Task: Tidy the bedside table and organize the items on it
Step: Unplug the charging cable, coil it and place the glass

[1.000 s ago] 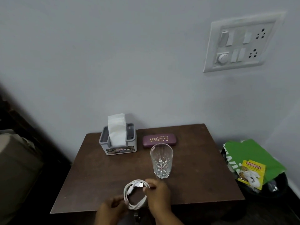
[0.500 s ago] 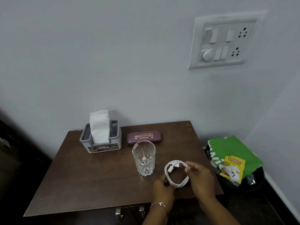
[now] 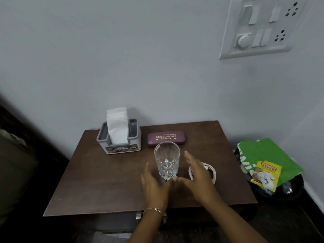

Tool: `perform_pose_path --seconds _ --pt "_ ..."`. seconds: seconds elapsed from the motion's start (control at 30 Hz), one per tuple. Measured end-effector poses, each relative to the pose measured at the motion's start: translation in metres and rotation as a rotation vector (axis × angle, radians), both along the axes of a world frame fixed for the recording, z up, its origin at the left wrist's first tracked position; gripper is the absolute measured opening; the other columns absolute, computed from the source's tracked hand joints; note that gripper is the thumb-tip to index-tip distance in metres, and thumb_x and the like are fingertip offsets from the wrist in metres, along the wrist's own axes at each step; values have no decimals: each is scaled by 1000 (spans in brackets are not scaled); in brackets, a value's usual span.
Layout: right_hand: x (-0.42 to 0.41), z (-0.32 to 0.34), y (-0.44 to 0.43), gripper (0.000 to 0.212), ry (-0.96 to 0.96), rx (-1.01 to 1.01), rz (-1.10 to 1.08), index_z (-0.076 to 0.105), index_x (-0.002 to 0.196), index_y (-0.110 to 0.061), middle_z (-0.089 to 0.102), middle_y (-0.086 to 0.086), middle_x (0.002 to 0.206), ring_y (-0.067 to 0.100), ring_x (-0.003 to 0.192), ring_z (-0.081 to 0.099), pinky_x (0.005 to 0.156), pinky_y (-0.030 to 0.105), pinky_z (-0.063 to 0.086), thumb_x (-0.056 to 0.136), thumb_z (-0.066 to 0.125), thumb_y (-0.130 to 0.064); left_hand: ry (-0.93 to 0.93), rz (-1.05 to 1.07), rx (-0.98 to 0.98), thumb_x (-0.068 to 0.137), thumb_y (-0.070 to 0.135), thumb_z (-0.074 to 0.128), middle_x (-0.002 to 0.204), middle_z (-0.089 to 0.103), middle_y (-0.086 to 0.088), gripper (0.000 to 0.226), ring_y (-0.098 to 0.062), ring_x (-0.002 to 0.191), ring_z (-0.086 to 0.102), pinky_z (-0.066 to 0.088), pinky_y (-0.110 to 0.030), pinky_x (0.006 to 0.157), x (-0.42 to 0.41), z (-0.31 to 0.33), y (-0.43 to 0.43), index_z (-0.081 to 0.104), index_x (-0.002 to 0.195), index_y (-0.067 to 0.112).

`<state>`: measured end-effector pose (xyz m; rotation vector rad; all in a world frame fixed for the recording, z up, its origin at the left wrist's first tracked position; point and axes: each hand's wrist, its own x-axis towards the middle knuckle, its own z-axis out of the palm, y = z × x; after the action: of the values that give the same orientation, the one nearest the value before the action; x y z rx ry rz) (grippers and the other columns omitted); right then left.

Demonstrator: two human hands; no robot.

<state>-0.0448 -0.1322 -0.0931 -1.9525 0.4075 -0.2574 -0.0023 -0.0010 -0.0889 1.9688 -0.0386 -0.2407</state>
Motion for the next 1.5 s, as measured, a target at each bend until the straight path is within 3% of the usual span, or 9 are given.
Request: perform_pose_path --seconds 0.07,0.17,0.27,0.5,0.77,1.0,1.1,1.23,1.5 --pt "10 -8 10 76 7 48 42 42 135 -30 54 -8 133 7 124 49 105 36 42 66 73 -22 -51 -90 -32 50 44 77 130 41 7 99 -10 122 44 36 -27 104 9 1 4 37 137 20" --pt "16 -14 14 64 -24 134 25 55 115 -38 68 -16 112 5 109 62 91 24 48 68 66 4 -30 -145 -77 54 41 76 115 65 8 67 -8 108 60 49 -38 95 18 -9 9 55 117 33" --pt "20 -14 22 64 -45 206 5 57 108 -34 70 -10 107 5 104 64 87 20 50 69 66 16 -27 -133 -176 51 35 76 98 72 18 56 0 96 65 53 -24 87 23 -8 19 59 104 37" --pt "44 -13 89 69 -52 161 15 56 120 -26 66 -1 113 6 100 65 88 26 53 63 76 6 -19 -97 -267 71 -8 70 97 72 3 44 -2 88 68 50 -12 76 36 -2 83 60 108 14" --pt "73 -4 149 71 -82 143 37 48 127 -31 60 -1 121 12 110 59 93 39 51 65 73 -8 18 -98 -289 69 5 69 100 73 12 48 -4 101 64 49 -15 84 62 8 138 57 108 29" --pt "68 -1 147 83 -44 109 56 36 140 -30 50 2 134 15 120 51 101 38 46 70 73 -6 111 18 -368 83 -13 54 133 52 1 63 -9 122 48 42 -15 94 47 8 127 36 138 11" --pt "46 10 120 75 -55 124 -64 44 137 -18 53 5 127 12 109 55 94 26 49 71 75 0 107 317 -309 82 -8 58 130 50 -17 48 -25 115 52 42 -34 96 15 13 108 44 127 6" --pt "-2 21 58 43 -97 -115 -217 63 116 -15 57 2 114 17 101 60 88 35 52 74 75 -9 146 67 -237 81 -7 61 96 61 0 34 0 74 61 49 -11 68 -18 19 73 55 89 25" --pt "-47 13 -46 35 163 -299 -487 63 117 -1 55 24 110 36 91 61 83 31 39 83 66 -10 50 -149 74 85 16 62 113 60 -7 33 -23 99 61 50 -31 87 -13 16 -36 60 117 11"
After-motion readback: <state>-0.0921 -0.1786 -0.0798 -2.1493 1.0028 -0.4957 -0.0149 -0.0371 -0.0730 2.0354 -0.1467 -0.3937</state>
